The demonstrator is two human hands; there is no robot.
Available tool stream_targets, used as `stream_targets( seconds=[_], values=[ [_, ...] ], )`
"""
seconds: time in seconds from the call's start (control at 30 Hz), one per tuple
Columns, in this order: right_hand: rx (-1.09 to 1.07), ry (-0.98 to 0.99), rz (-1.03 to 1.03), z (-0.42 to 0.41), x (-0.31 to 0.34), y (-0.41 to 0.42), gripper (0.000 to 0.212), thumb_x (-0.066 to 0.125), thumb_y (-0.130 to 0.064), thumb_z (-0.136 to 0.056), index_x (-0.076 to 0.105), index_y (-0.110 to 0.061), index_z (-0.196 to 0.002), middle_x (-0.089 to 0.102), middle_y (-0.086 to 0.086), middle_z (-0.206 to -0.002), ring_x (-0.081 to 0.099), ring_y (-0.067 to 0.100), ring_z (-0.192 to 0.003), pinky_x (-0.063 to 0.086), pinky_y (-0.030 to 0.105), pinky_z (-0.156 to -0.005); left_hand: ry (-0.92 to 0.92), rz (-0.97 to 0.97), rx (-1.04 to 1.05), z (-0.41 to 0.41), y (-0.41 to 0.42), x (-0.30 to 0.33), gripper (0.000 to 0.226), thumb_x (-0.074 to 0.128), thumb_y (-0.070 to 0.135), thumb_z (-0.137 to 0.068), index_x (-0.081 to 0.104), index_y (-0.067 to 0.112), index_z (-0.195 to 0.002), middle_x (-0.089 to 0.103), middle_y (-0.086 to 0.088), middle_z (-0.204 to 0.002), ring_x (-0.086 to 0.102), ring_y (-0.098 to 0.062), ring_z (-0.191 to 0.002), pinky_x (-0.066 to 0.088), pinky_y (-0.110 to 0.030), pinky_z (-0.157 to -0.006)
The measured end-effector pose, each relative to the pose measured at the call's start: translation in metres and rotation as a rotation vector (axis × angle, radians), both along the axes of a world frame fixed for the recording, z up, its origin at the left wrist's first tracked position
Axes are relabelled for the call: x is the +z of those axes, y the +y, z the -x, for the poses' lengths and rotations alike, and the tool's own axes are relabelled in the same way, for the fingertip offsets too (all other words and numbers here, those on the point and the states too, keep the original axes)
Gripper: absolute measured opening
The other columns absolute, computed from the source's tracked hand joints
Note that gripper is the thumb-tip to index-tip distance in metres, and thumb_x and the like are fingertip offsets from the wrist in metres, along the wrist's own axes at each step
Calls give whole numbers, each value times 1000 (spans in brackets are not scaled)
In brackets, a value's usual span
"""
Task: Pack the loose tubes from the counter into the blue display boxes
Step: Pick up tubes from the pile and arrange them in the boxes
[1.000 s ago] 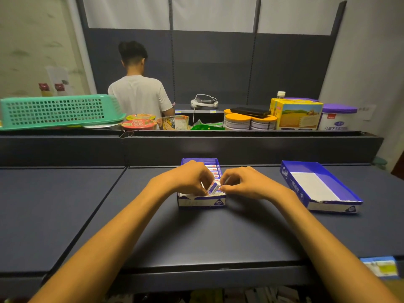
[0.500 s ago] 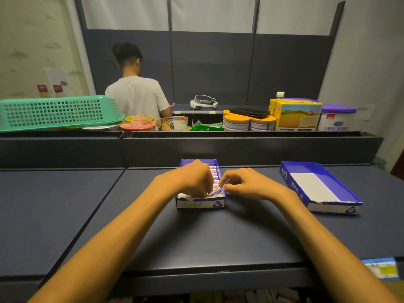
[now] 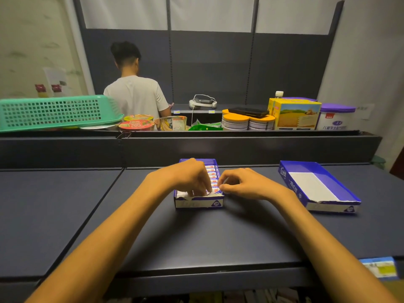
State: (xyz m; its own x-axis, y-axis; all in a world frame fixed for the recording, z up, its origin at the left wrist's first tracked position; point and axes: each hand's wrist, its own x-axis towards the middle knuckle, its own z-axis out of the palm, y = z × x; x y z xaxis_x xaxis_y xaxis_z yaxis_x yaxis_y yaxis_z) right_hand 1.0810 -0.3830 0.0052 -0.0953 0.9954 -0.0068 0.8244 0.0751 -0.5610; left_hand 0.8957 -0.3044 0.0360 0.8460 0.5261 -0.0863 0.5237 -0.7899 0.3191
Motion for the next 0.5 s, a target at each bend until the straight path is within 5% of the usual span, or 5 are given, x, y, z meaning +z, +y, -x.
stream_targets(
  seconds=[0.23, 0.5],
  values=[
    [12, -33, -20, -1, -2, 3, 11, 57, -29, -96, 56, -27, -107, 64, 0, -121, 59, 11, -102, 50, 17, -73, -188, 39, 20, -10, -6, -11, 21, 71, 10, -84, 74, 9, -105, 74, -7, -94, 69, -11, -71, 59, -23, -73],
    [-9, 17, 1, 1, -2, 2, 21, 61, -36, -92, 57, -24, -109, 65, -1, -120, 60, 11, -103, 52, 17, -76, -78, -49, 3, -12, -4, -13, 24, 68, 5, -86, 74, 14, -107, 73, -3, -100, 65, -12, -82, 56, -25, -78]
  ],
)
